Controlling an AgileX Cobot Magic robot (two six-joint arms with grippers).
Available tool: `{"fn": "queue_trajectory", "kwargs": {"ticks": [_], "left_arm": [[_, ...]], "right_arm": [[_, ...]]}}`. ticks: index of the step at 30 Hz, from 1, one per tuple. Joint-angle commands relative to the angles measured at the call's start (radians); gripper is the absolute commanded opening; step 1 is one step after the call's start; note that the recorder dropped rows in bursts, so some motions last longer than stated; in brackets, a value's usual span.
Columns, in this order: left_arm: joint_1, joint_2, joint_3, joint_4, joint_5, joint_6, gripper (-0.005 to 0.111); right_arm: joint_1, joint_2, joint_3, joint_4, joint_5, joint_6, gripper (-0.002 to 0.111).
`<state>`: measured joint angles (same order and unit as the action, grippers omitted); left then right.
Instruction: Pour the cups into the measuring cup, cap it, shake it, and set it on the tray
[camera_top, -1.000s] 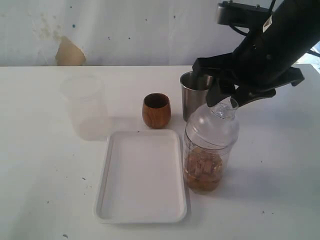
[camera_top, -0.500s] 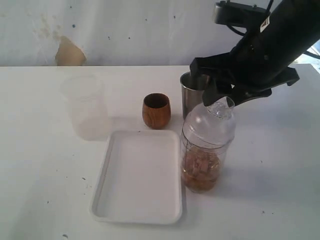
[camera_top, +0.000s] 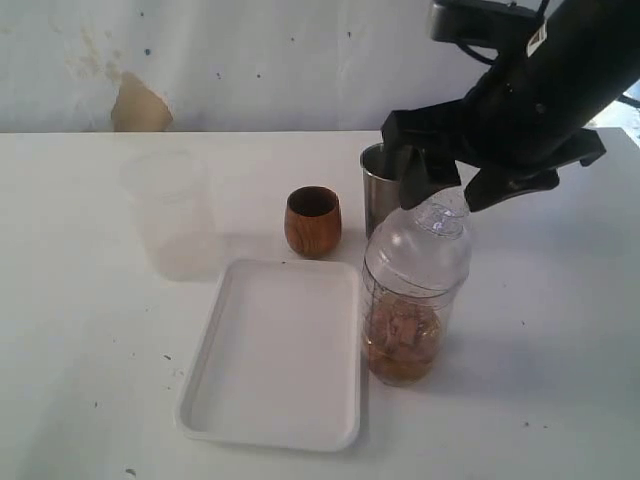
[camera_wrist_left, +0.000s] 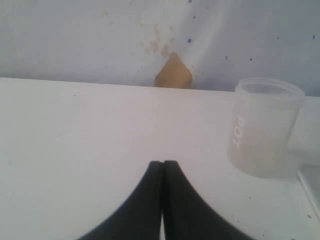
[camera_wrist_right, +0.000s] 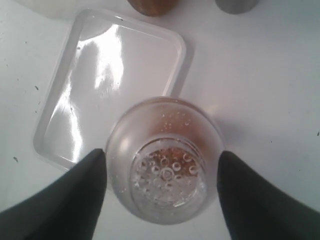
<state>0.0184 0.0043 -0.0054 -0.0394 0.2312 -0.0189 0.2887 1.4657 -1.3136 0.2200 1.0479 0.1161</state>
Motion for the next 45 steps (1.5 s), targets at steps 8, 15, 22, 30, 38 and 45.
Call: {"fn": "queue_trajectory", "kwargs": {"ticks": [8,15,22,30,38,45], "left_arm": [[-0.001,-0.004,0.005,0.002,0.002,0.0,0.0],[-0.001,-0.004,0.005,0.002,0.002,0.0,0.0],[-0.001,-0.004,0.005,0.002,0.002,0.0,0.0],[-0.001,-0.004,0.005,0.002,0.002,0.0,0.0],[-0.001,-0.004,0.005,0.002,0.002,0.0,0.0],[-0.001,-0.004,0.005,0.002,0.002,0.0,0.0]], "right_arm": [[0.001,-0.089,-0.024,-0.078,0.001,-0.01,0.042],[0.001,-0.196,-0.036,-0.129,-0.098,-0.098,0.0],[0.001,-0.239,-0.024,-0.061,-0.099,-0.246,0.0],[0.001,-0.213,0.142,0.174,-0.213,-0.427,0.0],[0.001,-0.2,0.207,0.145,-0.253,-0.427,0.0],[0.001,-0.182,0.289,0.145,-0.352,-0.431,0.0]]}}
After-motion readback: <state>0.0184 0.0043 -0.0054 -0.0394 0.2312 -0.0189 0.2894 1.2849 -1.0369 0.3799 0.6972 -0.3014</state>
